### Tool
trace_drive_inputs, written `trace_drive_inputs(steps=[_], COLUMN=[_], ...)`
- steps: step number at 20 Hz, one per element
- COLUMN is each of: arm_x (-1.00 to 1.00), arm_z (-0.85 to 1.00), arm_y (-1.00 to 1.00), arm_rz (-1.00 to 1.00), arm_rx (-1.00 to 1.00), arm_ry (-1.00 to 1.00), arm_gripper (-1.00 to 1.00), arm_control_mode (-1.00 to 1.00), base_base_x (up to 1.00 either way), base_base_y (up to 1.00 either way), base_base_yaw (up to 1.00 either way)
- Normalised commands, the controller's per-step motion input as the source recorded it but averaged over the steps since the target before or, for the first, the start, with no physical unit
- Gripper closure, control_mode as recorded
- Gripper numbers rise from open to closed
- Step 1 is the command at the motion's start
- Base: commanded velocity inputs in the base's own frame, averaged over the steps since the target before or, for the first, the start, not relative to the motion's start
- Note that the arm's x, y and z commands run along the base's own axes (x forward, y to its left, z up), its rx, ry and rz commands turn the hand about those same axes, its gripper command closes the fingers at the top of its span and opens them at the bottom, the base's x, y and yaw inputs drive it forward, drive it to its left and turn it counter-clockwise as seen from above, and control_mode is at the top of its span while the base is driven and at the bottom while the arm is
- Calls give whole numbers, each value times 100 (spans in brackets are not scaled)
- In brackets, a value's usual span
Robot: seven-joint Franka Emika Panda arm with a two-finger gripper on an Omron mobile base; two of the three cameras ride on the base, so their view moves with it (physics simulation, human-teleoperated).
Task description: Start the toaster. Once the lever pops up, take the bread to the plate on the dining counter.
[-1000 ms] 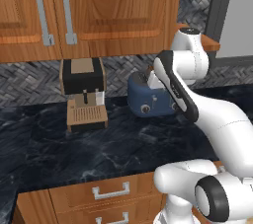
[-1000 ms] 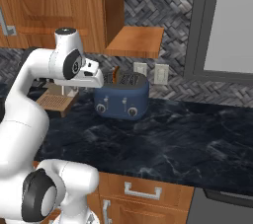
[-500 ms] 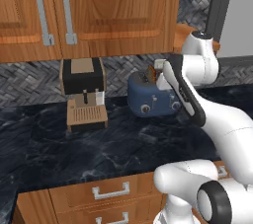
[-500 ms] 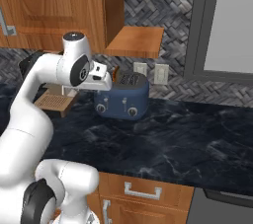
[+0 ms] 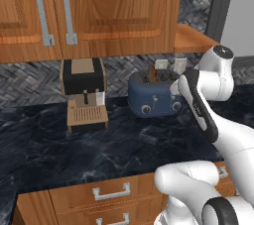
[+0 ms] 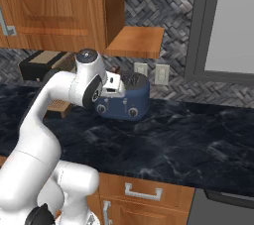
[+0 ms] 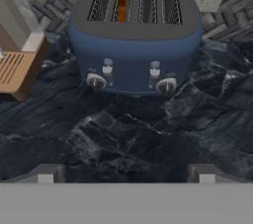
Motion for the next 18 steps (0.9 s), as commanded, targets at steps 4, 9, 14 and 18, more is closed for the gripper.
trace_drive_inputs(steps=[4, 9, 14, 18], arm_x=[0, 0, 0, 0], arm_z=[-41, -10, -1, 0], arm_y=[-4, 0, 0, 0], arm_rz=[0, 0, 0, 0], arm_rx=[0, 0, 0, 0], arm_ry=[-18, -6, -3, 0], arm_gripper=[-100, -100, -100, -100], arm_control_mode=[-100, -100, -100, -100], base_base_x=[0, 0, 0, 0], base_base_y=[0, 0, 0, 0], base_base_yaw=[0, 0, 0, 0])
